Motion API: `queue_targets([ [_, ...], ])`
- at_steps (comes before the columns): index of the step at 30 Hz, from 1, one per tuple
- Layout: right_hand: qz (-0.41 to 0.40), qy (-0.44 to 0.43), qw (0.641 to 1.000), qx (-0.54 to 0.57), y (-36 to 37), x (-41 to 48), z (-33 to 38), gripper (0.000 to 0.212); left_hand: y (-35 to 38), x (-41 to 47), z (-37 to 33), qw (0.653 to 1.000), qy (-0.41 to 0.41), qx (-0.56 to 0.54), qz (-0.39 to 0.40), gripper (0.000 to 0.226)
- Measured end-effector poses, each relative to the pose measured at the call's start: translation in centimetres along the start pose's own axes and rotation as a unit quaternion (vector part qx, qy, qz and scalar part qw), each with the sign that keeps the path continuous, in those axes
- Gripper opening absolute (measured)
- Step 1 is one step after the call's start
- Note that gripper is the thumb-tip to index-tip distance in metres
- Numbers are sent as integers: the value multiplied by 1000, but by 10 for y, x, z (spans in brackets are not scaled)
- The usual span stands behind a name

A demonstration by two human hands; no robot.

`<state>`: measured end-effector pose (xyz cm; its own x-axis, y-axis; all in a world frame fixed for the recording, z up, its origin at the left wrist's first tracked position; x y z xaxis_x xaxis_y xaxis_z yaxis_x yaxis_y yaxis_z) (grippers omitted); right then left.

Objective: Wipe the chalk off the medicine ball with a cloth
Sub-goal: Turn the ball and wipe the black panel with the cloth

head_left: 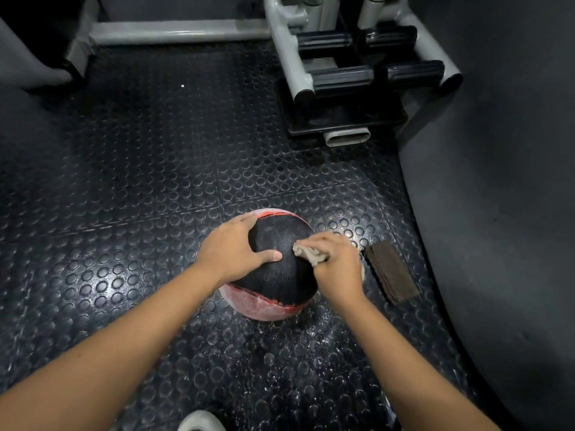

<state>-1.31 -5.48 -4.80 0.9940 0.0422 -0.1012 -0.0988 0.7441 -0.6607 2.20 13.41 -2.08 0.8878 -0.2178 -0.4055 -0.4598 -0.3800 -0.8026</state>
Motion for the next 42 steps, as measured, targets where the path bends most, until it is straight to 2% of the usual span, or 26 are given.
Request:
queue_targets([
  [2,-16,4,1000,4,-5,26,-2,35,1,-3,-3,1000,7,11,-6,85],
  [5,-2,43,999,-6,-7,65,0,30,1,-6,-3,1000,2,20,-14,84],
  [7,7,52,999,1,-4,68,5,35,-1,-5,2,1000,-6,9,-19,81],
  [10,10,14,1000,9,1,29,17,46,-4,-2,10,999,-18,-24,-17,76],
  [13,4,-17,999,-29,3,-11,26,45,-4,-2,9,1000,-13,-23,-14,76],
  [16,-17,-10,999,-50,-2,15,26,39,-2,-4,4,1000,-11,1,-13,82],
  [19,-3,24,997,-73,-1,59,27,48,-2,-6,2,1000,-15,14,-16,79],
  [22,-7,39,998,-45,1,60,24,48,-3,-7,6,999,-23,7,-23,77],
  [25,-20,40,999,-1,2,14,17,50,-4,-5,12,999,-26,-12,-22,75],
  [28,-10,62,998,-13,4,-21,15,53,-3,-6,12,1000,-18,-8,-20,73],
  [32,-35,64,997,-7,-3,29,9,41,-2,-10,11,1000,-16,10,-18,80],
  [36,-10,102,994,21,0,69,-6,33,-4,-10,14,999,-23,-6,-23,76],
  [38,-19,83,995,50,1,50,-7,31,-6,-8,18,999,-29,-24,-24,72],
  [42,-32,56,994,91,11,-9,-20,41,-4,-7,24,999,-26,-34,-9,70],
])
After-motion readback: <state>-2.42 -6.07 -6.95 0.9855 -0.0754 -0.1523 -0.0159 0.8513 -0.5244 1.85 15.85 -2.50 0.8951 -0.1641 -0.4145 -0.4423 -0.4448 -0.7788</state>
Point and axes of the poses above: each hand's wrist, its own x-axis towards the middle knuckle, its own y-axis out of the palm, z = x × y, the point moved 6 cm from there along x, towards the middle knuckle, and after that the axes turned 8 degrees about z, right-handed, at the moved point
